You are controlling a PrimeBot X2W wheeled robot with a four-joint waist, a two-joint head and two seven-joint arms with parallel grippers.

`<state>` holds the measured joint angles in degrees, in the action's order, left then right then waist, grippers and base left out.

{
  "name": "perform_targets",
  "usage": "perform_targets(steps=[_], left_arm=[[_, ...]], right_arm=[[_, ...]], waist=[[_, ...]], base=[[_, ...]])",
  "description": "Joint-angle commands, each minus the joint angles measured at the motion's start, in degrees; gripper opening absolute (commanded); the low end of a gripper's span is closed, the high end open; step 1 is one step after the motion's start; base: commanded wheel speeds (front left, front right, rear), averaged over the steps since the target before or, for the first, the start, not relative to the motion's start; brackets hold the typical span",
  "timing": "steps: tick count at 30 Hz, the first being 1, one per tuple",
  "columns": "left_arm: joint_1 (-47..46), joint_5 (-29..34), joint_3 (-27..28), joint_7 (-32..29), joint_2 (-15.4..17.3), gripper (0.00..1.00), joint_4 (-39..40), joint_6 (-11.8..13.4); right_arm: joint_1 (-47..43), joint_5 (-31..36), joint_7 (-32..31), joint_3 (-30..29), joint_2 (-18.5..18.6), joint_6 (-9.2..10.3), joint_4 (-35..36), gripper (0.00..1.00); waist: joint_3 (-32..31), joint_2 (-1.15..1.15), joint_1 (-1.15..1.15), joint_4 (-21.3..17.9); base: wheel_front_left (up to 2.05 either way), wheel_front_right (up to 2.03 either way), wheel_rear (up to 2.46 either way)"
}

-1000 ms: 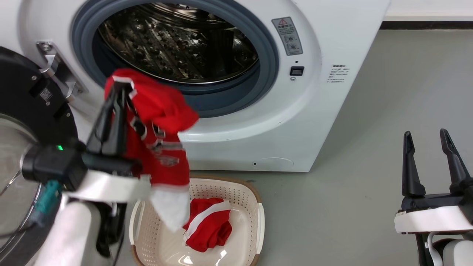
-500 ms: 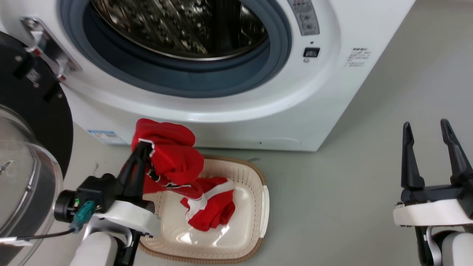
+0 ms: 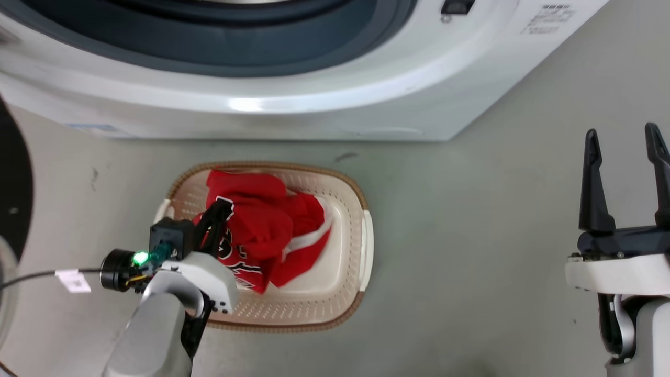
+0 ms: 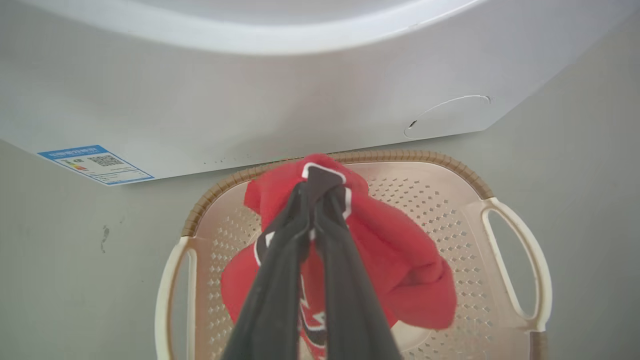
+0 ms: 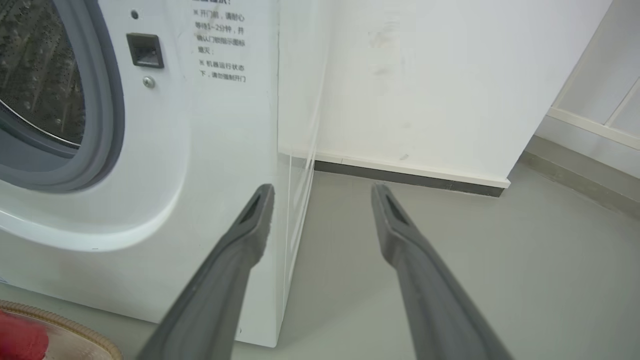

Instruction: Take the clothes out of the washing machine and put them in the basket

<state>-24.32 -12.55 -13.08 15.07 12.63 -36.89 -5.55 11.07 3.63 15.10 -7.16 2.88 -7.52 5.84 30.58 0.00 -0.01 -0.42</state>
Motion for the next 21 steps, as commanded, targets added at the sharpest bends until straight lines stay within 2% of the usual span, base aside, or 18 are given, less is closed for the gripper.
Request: perform_targets(steps=[1, 12, 21], left_arm=[[-2.17, 0.47, 0.18, 0.15, -0.19, 0.00, -2.40, -0.32], [-12.00, 2.13, 1.31, 0.15, -1.25, 0.00, -17.66, -0.62], [-16.36, 1.58, 3.37, 0.15, -1.61, 0.00, -21.97, -0.75]], right_arm=[[1.18, 0.41, 0.09, -0.03, -0.01, 0.06, 0.67, 1.00], [3.24, 0.06, 0.09, 0.11, -0.02, 0.06, 3.14, 1.00], [4.37, 0.04, 0.09, -0.12, -0.02, 0.06, 4.69, 1.00]], waist=[[4.19, 0.00, 0.01, -1.59], [12.62, 0.00, 0.01, -3.74], [16.68, 0.00, 0.01, -4.05]], base=[[0.00, 0.00, 0.00], [0.00, 0.00, 0.00], [0.00, 0.00, 0.00]])
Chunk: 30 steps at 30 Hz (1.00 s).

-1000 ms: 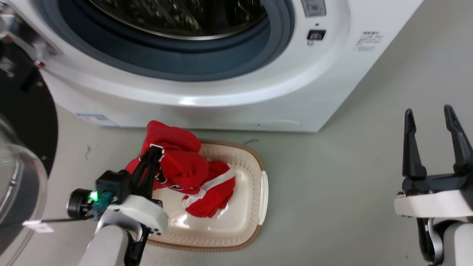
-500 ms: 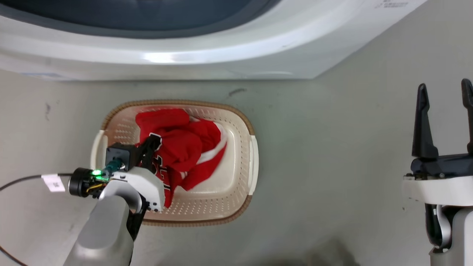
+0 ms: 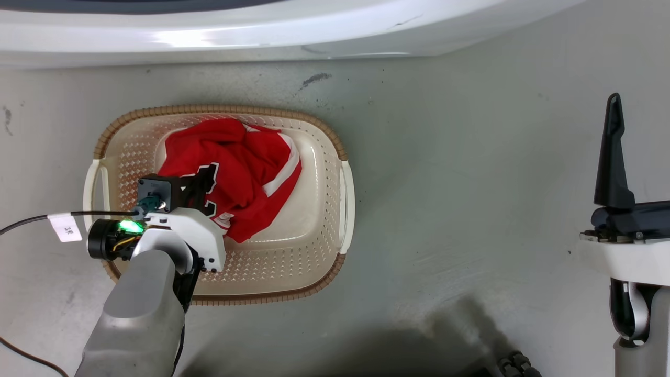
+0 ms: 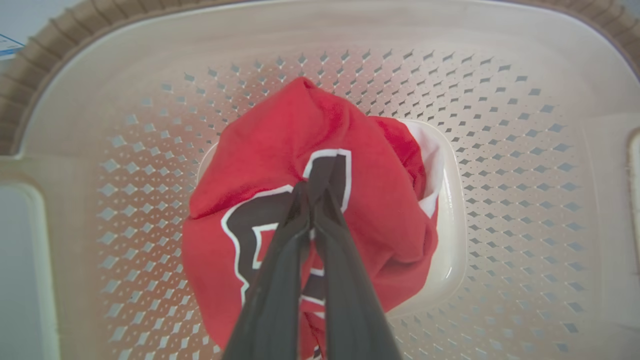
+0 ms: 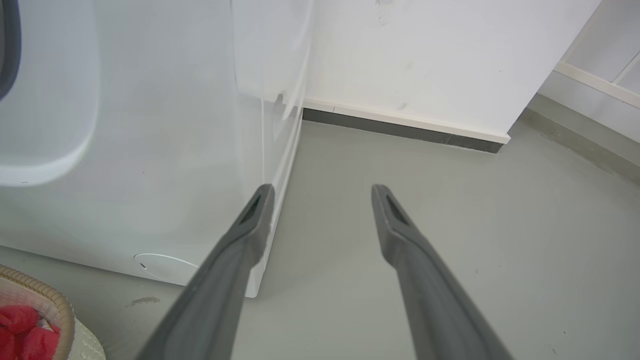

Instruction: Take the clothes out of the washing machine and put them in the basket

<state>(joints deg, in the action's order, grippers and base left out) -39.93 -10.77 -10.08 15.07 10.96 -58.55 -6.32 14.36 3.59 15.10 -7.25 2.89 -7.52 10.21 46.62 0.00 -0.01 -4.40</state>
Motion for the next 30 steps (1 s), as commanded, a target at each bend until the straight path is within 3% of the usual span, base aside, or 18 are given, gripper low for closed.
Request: perform_targets(steps=[1, 3, 4, 15, 30], left_arm=[[-1.03, -0.19, 0.47, 0.15, -0.03, 0.00, -0.59, -0.01], [-1.45, -0.15, 0.64, 0.15, -0.23, 0.01, -1.19, -0.09], [-1.73, -0.25, 0.97, 0.15, -0.25, 0.97, -1.02, 0.01], [2.14, 1.81, 2.28, 0.15, -1.01, 1.00, 5.56, 0.70], [13.57, 2.85, 6.20, 0.14, -1.39, 1.00, 32.37, -0.99]], right_arm=[[1.17, 0.14, 0.09, -0.04, -0.03, 0.06, 0.36, 1.00], [1.25, 0.26, 0.09, -0.10, -0.03, 0.06, 0.29, 1.00], [1.30, 0.29, 0.09, -0.17, -0.03, 0.06, 0.18, 1.00], [1.49, 0.19, 0.09, -0.16, -0.03, 0.06, -1.88, 1.00], [-1.49, -1.84, 0.09, -1.91, -0.02, 0.06, -6.38, 1.00]], waist=[[0.77, 0.00, 0.01, -0.07], [0.88, 0.00, 0.01, -0.01], [0.84, 0.00, 0.01, 0.08], [-5.66, 0.00, 0.01, 1.47], [-24.84, 0.00, 0.01, 2.32]], base=[[0.00, 0.00, 0.00], [0.00, 0.00, 0.00], [0.00, 0.00, 0.00], [0.00, 0.00, 0.00], [0.00, 0.00, 0.00]])
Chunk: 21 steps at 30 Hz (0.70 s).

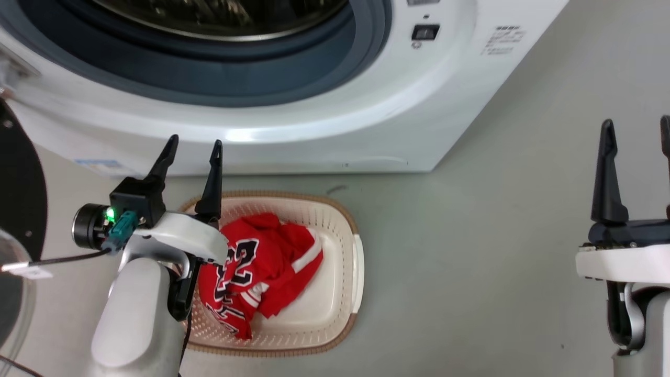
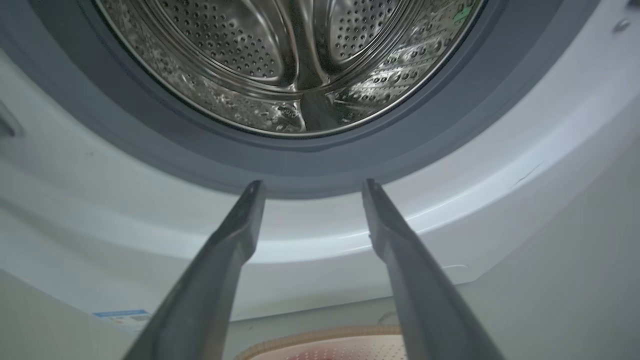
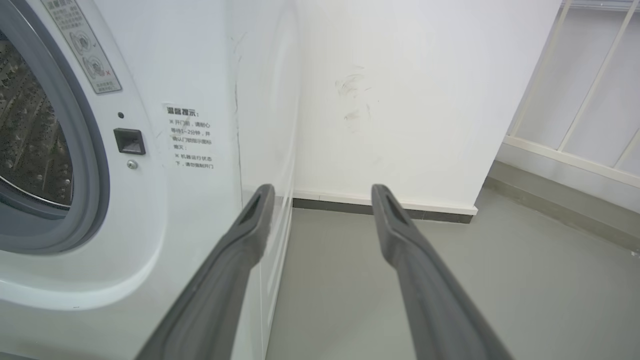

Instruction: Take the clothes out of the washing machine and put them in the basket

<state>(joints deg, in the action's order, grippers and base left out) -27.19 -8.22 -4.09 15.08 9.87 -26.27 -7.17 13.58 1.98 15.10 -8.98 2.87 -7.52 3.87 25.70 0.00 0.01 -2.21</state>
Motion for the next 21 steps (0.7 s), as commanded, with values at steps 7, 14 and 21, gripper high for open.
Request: perform_targets(steps=[7, 14, 21], left_arm=[[8.06, 1.86, 2.62, 0.14, -1.60, 1.00, 11.55, 0.03], [19.36, 2.75, 6.68, 0.14, -4.98, 1.00, 21.19, 3.20], [28.51, 4.96, 7.33, 0.13, -6.29, 1.00, 25.58, 5.43]], right_arm=[[-4.13, -0.65, 0.09, -1.33, -0.01, 0.06, -1.24, 1.00], [-9.18, -2.66, 0.09, 0.43, -0.01, 0.06, -0.96, 1.00], [-14.56, -4.07, 0.09, 2.34, -0.01, 0.06, -1.33, 1.00]], waist=[[-10.91, 0.00, -0.01, 0.01], [-17.37, 0.00, -0.01, -0.67], [-22.64, 0.00, -0.01, -0.59]], base=[[0.00, 0.00, 0.00], [0.00, 0.00, 0.00], [0.00, 0.00, 0.00]])
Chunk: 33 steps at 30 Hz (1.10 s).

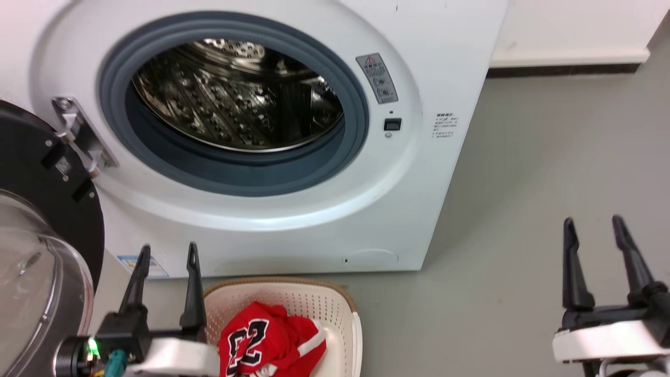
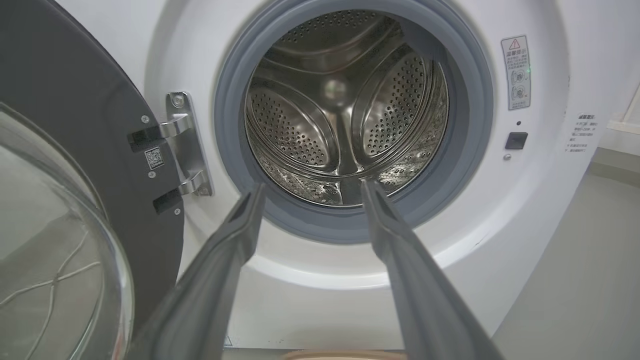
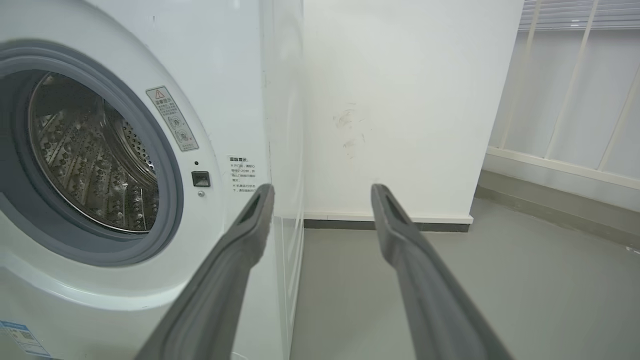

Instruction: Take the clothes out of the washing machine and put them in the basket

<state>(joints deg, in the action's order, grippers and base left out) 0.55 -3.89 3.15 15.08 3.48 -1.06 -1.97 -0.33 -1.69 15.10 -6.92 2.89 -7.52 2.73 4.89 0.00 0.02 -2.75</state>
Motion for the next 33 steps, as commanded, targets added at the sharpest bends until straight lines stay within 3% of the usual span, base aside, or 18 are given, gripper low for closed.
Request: perform_targets(steps=[1, 16, 33], left_arm=[[1.72, 0.99, -0.12, 0.13, 0.00, 1.00, 0.62, 0.44], [5.43, 3.35, -3.09, 0.13, -0.49, 1.00, 1.19, 3.48], [4.89, 3.58, -3.06, 0.13, -0.33, 1.00, 0.09, 3.06]], right_arm=[[-1.31, -0.36, 0.09, 0.87, -0.03, 0.06, -0.28, 1.00], [-4.25, -0.09, 0.09, 2.58, -0.02, 0.06, 0.12, 1.00], [-3.73, 0.30, 0.09, 2.33, -0.02, 0.06, -0.03, 1.00]], waist=[[-2.54, 0.00, -0.02, -0.11], [-4.34, 0.00, -0.02, 0.10], [-4.11, 0.00, -0.02, 0.11]], base=[[0.00, 0.00, 0.00], [0.00, 0.00, 0.00], [0.00, 0.00, 0.00]])
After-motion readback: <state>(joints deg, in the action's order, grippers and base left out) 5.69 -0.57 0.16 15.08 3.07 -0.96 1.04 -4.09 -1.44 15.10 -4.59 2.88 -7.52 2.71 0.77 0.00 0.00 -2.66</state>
